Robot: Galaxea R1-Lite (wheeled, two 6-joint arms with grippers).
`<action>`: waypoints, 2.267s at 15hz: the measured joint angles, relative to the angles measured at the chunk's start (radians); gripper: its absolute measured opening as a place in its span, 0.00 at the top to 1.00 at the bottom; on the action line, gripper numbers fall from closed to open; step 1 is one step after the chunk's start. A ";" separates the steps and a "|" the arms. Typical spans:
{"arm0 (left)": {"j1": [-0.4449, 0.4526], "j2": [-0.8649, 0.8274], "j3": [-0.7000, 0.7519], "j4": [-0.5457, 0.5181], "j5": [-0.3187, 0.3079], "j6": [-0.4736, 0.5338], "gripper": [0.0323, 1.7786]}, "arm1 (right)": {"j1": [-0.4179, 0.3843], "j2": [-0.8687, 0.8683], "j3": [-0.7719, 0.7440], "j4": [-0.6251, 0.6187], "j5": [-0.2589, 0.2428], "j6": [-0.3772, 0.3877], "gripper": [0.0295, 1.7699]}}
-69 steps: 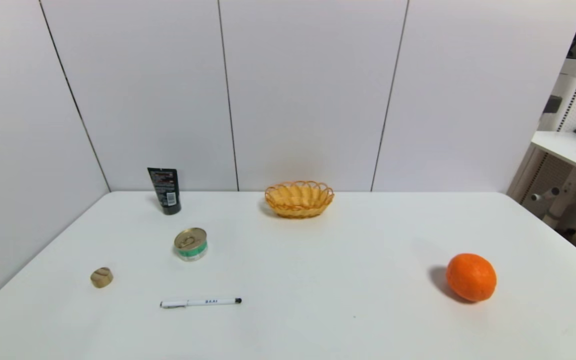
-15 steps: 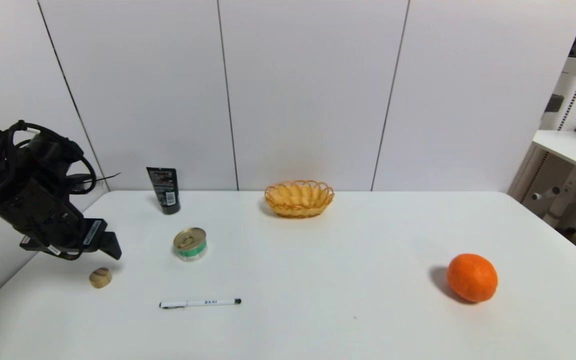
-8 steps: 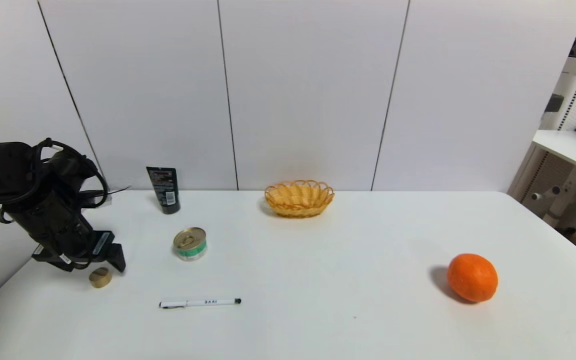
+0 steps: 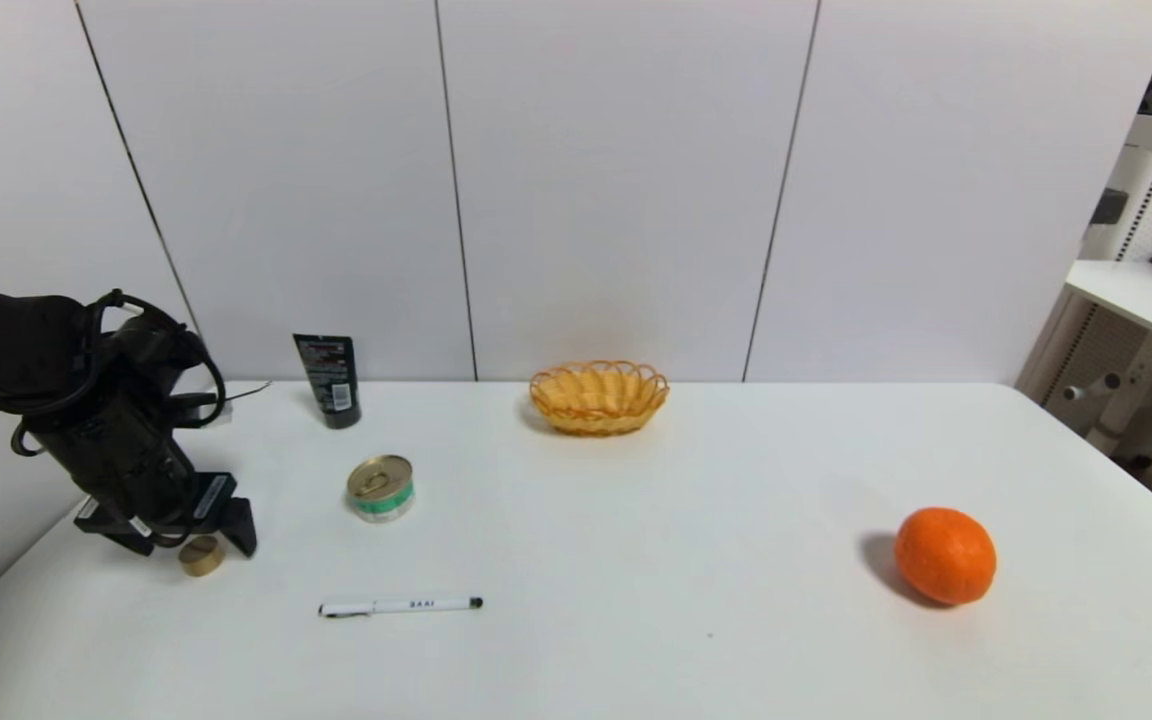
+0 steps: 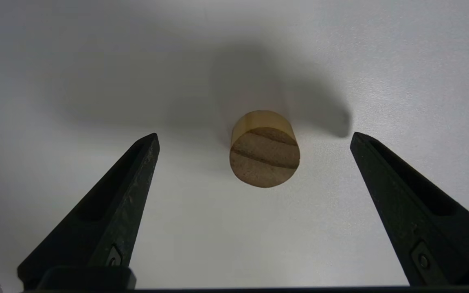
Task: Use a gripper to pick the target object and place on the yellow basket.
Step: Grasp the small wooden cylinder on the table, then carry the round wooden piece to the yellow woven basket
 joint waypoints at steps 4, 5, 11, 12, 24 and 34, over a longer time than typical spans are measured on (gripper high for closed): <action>-0.003 0.004 -0.003 0.031 -0.001 -0.007 0.23 | 0.000 0.000 0.000 0.000 0.000 0.000 0.04; -0.003 0.004 -0.003 0.033 -0.001 -0.007 0.31 | 0.000 0.000 0.000 0.000 0.000 0.000 0.04; -0.001 0.022 -0.019 0.023 -0.001 -0.007 0.73 | 0.000 0.000 0.000 0.000 0.000 0.000 0.04; -0.001 0.024 -0.020 0.023 0.001 -0.007 0.73 | 0.000 0.000 0.000 0.000 0.000 0.000 0.04; -0.032 -0.083 -0.347 -0.091 -0.057 0.261 0.73 | 0.000 0.000 0.000 0.001 0.000 0.000 0.04; -0.479 0.068 -0.425 -0.680 -0.383 0.332 0.73 | 0.000 0.000 0.000 0.001 0.000 0.000 0.04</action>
